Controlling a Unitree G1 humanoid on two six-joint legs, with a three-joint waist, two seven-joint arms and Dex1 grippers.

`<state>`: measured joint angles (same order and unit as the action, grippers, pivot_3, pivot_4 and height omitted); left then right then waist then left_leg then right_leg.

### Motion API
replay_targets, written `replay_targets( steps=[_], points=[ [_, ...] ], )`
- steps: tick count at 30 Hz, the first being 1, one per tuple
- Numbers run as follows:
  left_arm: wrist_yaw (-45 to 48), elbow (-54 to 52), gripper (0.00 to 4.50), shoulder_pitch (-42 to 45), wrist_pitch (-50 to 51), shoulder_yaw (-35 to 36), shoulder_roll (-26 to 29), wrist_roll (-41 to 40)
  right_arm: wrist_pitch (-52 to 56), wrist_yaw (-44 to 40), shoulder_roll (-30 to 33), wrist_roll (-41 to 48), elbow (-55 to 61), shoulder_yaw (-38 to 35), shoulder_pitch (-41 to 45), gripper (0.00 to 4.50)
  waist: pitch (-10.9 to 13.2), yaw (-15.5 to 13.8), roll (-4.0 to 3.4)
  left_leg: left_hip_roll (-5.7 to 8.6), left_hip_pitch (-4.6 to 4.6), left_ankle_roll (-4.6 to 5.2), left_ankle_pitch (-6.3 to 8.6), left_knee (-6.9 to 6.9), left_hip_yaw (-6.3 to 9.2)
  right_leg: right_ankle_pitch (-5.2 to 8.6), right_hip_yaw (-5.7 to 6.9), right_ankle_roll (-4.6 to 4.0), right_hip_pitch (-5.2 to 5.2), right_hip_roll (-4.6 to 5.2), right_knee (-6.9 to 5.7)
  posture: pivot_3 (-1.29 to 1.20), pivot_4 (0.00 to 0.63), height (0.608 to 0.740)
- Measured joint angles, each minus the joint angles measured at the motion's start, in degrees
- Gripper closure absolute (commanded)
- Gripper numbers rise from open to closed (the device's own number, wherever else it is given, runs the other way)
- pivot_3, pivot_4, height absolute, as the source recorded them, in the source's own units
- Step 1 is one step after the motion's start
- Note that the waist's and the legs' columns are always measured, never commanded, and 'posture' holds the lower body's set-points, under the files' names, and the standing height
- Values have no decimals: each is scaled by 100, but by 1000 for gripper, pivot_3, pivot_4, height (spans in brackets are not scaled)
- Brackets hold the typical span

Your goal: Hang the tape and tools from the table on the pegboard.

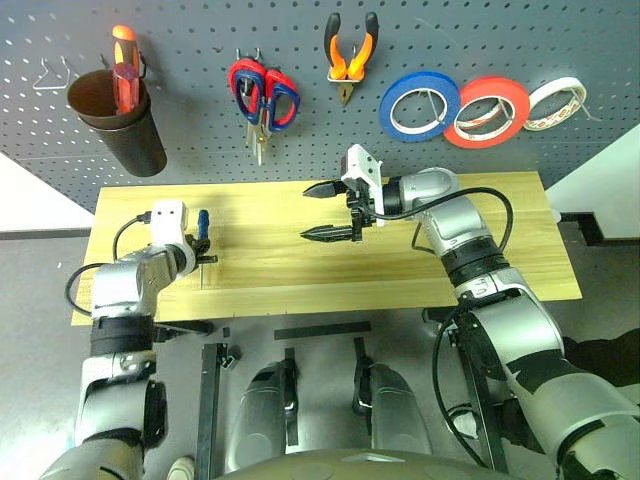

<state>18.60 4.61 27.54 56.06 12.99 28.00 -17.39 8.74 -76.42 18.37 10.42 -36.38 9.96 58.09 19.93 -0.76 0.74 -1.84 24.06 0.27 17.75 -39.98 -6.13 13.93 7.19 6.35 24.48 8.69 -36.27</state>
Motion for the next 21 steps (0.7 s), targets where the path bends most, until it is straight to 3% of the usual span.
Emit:
replay_targets(
  steps=[6,9,14,21],
  points=[
    [678,-1622,4078,-870,394,-32,776,-413,684,-215,185,468,1114,-139,-478,0,-49,-12,15,2,17,-3,-2,1,7,0,9,0,0,0,10,112,197,738],
    [1194,-2276,4078,-1401,-76,-8,926,-596,1110,-214,290,791,1529,-232,-586,0,-89,-18,22,1,30,-3,-2,-4,9,-1,11,0,8,0,12,116,172,738],
    [2257,-2809,4078,-1694,-1593,471,654,-1304,1743,-86,662,1377,2010,-834,-586,0,-287,-156,19,-1,36,-5,-3,-2,11,-1,21,-1,12,-5,16,105,144,738],
    [2304,-2526,4078,-1256,-2839,847,272,-1575,2105,243,934,1930,2387,-1336,-552,0,-551,-158,38,4,31,-5,-3,-6,8,-1,21,0,1,-3,18,93,115,738]
  ],
)
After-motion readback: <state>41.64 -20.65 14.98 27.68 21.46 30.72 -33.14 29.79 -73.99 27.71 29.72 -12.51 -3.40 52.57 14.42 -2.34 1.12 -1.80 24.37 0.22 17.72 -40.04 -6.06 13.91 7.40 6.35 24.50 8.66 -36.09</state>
